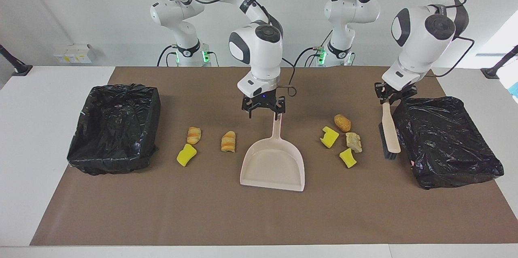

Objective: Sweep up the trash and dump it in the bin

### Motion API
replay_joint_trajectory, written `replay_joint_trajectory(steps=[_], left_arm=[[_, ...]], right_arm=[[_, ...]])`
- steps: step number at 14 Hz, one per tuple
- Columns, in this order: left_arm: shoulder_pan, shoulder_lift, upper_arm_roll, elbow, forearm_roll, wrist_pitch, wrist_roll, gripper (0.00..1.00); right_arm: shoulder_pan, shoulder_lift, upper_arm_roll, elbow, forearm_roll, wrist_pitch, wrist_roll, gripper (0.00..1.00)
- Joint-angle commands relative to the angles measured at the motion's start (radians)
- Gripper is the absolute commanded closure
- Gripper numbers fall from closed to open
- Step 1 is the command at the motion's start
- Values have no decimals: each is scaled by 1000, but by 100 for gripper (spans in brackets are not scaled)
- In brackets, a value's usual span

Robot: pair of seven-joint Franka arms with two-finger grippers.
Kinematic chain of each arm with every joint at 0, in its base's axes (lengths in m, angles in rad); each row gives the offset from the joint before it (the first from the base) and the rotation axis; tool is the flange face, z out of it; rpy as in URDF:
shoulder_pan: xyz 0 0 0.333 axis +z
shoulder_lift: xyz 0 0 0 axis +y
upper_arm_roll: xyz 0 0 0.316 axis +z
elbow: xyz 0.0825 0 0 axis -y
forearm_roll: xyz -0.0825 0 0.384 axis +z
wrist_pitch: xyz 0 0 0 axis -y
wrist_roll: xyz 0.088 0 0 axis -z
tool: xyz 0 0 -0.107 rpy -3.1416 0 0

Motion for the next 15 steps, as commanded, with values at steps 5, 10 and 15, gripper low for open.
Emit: replay_joint_trajectory(steps=[5, 10, 15], left_arm=[[-14, 4, -18, -81, 22, 18, 65, 100], [-107, -43, -23, -144, 5, -10, 0, 100], [-63, -106, -11, -83, -118, -76, -63, 100]], right_arm=[[-3, 1, -1, -42, -35, 50, -9, 36], [-11, 4, -1, -25, -35, 23, -117, 100], [-37, -84, -1, -28, -15, -67, -336, 100]])
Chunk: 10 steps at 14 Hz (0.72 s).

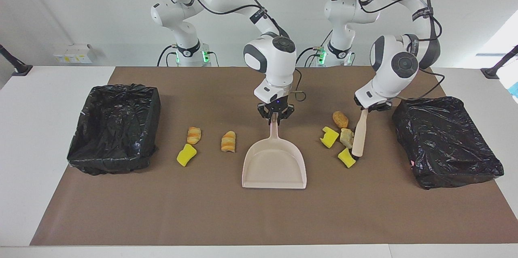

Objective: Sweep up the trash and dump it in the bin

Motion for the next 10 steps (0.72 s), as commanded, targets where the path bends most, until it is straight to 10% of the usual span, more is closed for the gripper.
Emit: replay_joint_trajectory(steps=[1, 10], left_arm=[[63, -57, 11, 23, -53, -16, -10, 100], [63, -110, 5, -136, -93, 23, -418, 100]], right_arm=[[-35, -99, 11, -20, 0, -108, -199, 100], [-94, -167, 11, -49, 23, -294, -1200, 100]])
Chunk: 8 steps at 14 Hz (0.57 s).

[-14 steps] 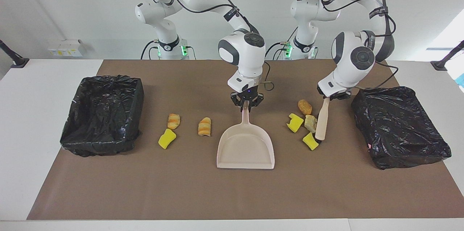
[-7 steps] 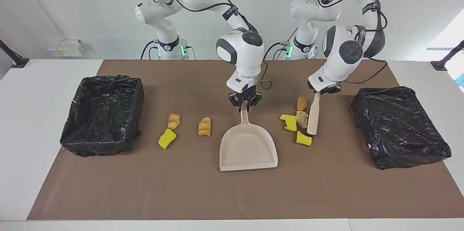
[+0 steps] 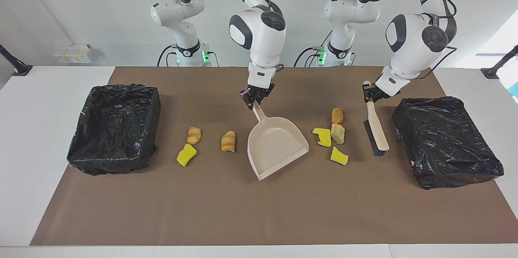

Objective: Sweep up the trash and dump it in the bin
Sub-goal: 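Sweep bread and sponge into the dustpan with the left gripper's brush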

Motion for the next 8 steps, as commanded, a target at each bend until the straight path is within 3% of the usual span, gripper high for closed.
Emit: replay_joint_trajectory(steps=[1, 6, 8], left_arm=[[-18, -76, 7, -116, -12, 18, -33, 100], [-162, -92, 7, -211, -12, 117, -5, 100], [-203, -89, 4, -227, -12, 156, -7, 100]], right_arm=[[-47, -15, 10, -46, 18, 24, -283, 100], [-124, -10, 10, -115, 78, 163, -734, 100], [-123, 1, 10, -116, 86, 183, -755, 100]])
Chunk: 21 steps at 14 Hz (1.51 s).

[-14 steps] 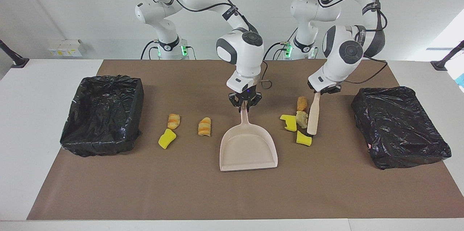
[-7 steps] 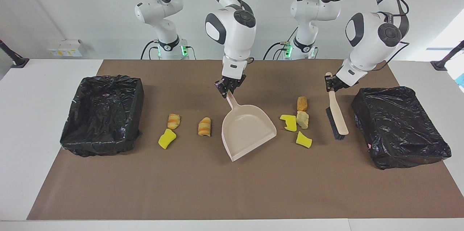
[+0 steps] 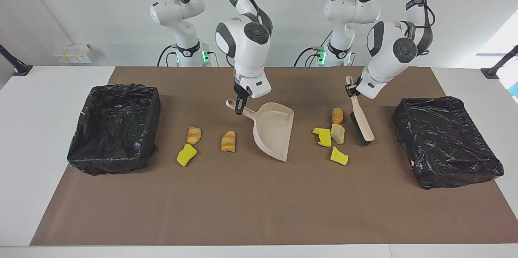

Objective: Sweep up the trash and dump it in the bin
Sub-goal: 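Sweep bread and sponge into the dustpan with the left gripper's brush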

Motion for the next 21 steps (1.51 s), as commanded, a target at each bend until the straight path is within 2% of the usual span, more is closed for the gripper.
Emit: replay_joint_trajectory(steps=[1, 6, 10, 12, 15, 17, 18, 19, 21], left_arm=[[-67, -22, 11, -46, -12, 61, 2, 100], [-237, 24, 11, -25, -156, 147, -28, 100], [-279, 65, 11, 82, -201, 92, -136, 100], [-256, 54, 20, 141, -200, -10, -151, 100], [-141, 45, 21, 216, -175, -103, -133, 100], [-90, 67, 20, 259, -65, -80, -40, 100], [-57, 83, 20, 270, -25, -74, 87, 100], [1, 94, 20, 277, -10, -48, 234, 100], [69, 148, 20, 294, 24, 9, 318, 100]], right_arm=[[-1, 3, 11, -20, 26, 46, -51, 100], [19, 68, 13, -17, 84, 172, -28, 100], [38, 91, 13, -13, 103, 226, 36, 100], [38, 91, 11, -14, 103, 223, 30, 100], [32, 91, 11, -10, 98, 209, 18, 100], [21, 76, 10, -11, 94, 189, -47, 100], [4, 60, 8, -10, 94, 152, -80, 100], [-17, 30, 10, -20, 92, 128, -101, 100], [-39, -50, 8, -62, 87, 73, -95, 100]])
